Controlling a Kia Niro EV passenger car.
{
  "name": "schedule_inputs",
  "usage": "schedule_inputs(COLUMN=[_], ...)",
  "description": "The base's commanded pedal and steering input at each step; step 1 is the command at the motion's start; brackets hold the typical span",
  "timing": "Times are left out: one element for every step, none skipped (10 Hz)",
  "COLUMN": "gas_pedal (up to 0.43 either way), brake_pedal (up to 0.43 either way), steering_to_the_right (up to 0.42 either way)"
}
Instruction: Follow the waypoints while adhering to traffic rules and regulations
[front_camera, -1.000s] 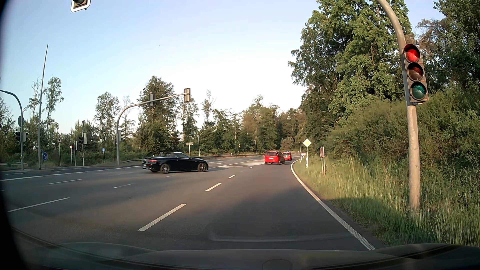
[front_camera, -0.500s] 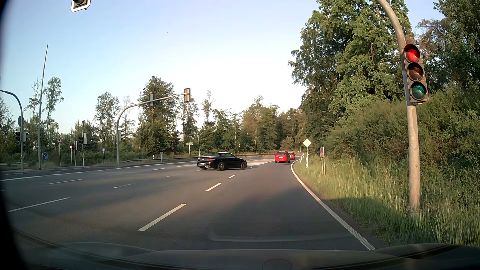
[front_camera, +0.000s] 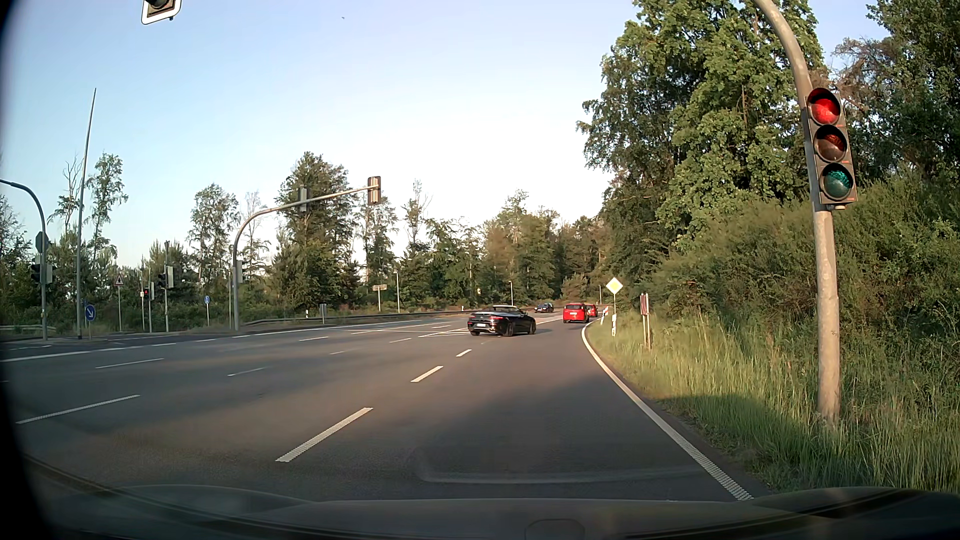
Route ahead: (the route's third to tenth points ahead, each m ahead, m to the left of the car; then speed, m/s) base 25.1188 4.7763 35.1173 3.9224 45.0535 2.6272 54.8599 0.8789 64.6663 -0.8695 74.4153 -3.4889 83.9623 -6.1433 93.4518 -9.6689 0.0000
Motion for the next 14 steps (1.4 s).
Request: schedule_inputs(gas_pedal=[0.0,0.0,0.0,0.0,0.0,0.0,0.0,0.0,0.0,0.0,0.0,0.0,0.0,0.0], brake_pedal=[0.348,0.341,0.341,0.341,0.341,0.348,0.341,0.348,0.341,0.341,0.341,0.341,0.341,0.341], steering_to_the_right=[-0.012,-0.011,-0.012,-0.011,-0.012,-0.011,-0.012,-0.011,-0.011,-0.011,-0.012,-0.011,-0.012,-0.011])
